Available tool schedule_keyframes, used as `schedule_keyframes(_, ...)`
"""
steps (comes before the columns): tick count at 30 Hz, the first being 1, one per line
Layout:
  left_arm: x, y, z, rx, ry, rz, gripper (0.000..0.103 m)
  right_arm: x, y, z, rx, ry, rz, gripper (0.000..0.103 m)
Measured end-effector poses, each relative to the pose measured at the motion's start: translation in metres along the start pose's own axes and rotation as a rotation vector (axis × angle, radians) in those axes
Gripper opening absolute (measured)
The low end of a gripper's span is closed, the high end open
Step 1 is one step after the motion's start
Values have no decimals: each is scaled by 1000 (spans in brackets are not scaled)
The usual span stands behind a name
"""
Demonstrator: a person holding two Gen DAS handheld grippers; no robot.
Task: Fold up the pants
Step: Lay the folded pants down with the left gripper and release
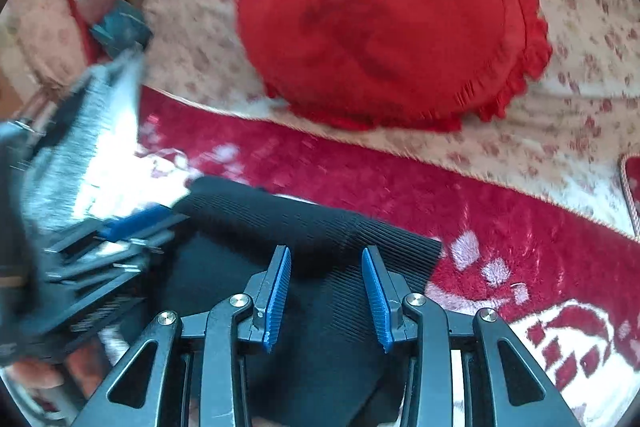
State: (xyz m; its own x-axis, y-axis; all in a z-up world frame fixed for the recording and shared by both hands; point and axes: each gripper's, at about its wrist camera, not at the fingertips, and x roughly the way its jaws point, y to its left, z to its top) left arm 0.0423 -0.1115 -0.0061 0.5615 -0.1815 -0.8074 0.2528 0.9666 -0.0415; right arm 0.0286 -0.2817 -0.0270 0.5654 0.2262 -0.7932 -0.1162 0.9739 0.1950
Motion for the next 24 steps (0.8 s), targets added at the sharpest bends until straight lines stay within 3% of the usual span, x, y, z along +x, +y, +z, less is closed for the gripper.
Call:
schedule_keyframes(3, 5, -6, 2, 18, -11, 20, 45, 18, -14, 5, 31, -18, -13, 36)
schedule_keyframes(6, 4, -8, 2, 22, -16, 31, 46, 22, -22, 13, 62, -3, 12, 36)
schedule_keyframes(17, -17, -4, -15, -3, -13, 29, 46, -40, 9, -13, -17, -42, 51, 36)
schedule_keyframes(24, -32, -2, -27, -18, -17, 20, 46, -46, 20, -36, -63, -9, 25, 36)
